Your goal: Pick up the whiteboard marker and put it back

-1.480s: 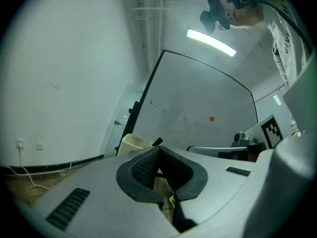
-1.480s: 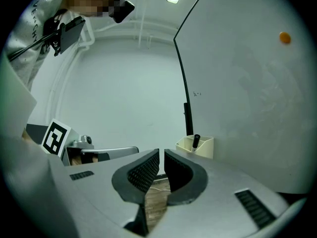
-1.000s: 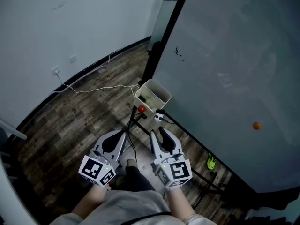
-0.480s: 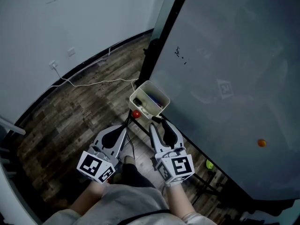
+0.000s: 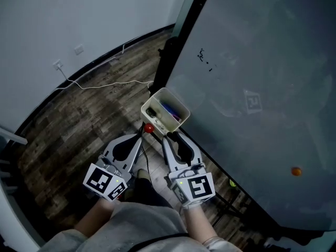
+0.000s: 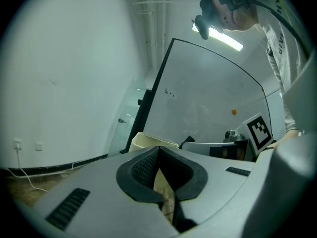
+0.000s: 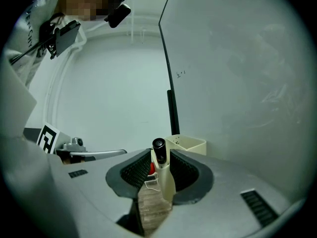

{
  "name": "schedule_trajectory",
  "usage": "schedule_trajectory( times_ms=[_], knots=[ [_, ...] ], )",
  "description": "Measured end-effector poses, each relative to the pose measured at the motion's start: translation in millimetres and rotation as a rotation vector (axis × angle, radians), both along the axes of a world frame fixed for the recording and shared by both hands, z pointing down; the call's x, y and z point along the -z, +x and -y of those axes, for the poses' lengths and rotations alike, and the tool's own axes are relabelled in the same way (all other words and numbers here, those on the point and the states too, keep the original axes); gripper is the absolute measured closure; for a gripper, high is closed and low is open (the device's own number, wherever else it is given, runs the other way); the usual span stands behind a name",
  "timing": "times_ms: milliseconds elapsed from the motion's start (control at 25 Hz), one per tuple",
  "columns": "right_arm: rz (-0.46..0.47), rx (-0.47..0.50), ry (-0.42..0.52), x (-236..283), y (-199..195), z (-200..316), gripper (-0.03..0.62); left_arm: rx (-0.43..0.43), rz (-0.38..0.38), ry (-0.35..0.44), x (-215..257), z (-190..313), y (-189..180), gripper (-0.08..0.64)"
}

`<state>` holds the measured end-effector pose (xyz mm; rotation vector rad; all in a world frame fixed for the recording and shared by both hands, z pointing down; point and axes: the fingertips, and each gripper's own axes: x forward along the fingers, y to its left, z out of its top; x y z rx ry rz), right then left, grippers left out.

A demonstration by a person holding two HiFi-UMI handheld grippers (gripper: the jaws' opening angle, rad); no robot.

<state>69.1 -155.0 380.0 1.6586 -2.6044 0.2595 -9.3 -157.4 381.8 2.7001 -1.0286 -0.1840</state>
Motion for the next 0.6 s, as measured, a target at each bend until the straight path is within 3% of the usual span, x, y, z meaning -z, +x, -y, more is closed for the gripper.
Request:
schedule_trajectory(
  times_ms=[240,600],
  knots=[
    [0.002,0.01,0.008,-3.6,1.3,2.3,0.505,0.004,0.004,-0.015,-7.2,3.9,3.2,0.546],
    [-0.005,0.004,0.019,-0.8,3.1,3.3,0.517,0.014,0.008,-0.016,-10.2,5.2,0.0,0.546]
  ],
)
